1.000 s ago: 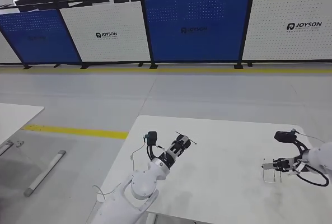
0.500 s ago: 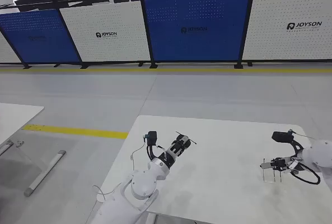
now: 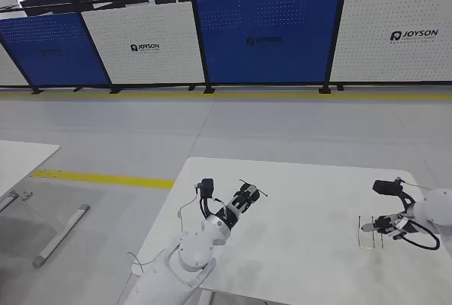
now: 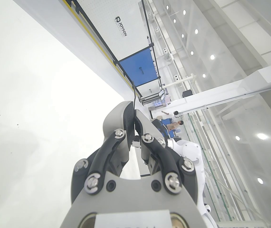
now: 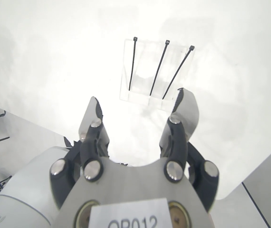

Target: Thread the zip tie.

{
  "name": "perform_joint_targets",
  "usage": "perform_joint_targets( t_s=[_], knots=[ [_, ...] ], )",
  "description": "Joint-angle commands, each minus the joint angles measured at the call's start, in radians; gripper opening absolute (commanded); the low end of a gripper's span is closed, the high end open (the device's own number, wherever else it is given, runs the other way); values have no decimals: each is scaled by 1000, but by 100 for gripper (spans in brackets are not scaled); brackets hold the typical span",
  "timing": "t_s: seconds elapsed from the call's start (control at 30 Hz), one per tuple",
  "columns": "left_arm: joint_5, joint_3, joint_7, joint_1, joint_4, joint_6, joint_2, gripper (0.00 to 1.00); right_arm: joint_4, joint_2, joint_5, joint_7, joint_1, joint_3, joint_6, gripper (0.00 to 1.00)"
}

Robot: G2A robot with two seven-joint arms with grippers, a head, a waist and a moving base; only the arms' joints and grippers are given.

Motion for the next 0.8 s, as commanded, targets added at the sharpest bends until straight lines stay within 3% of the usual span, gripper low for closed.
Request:
perform_joint_targets(
  t_s=[0.0, 0.3, 0.43, 0.77],
  knots=[
    [0, 0, 0, 0, 0, 0, 0, 0, 7, -4, -4, -1, 5, -12, 12, 45],
    [0, 0, 0, 0, 0, 0, 0, 0, 65, -21, -11, -1, 44, -43, 52, 43],
    [0, 0, 0, 0, 0, 0, 0, 0, 99, -33, -8, -1, 62, -61, 56, 37],
    [0, 0, 0, 0, 0, 0, 0, 0, 235, -83, 9, -8, 128, -137, 50, 38]
  ],
)
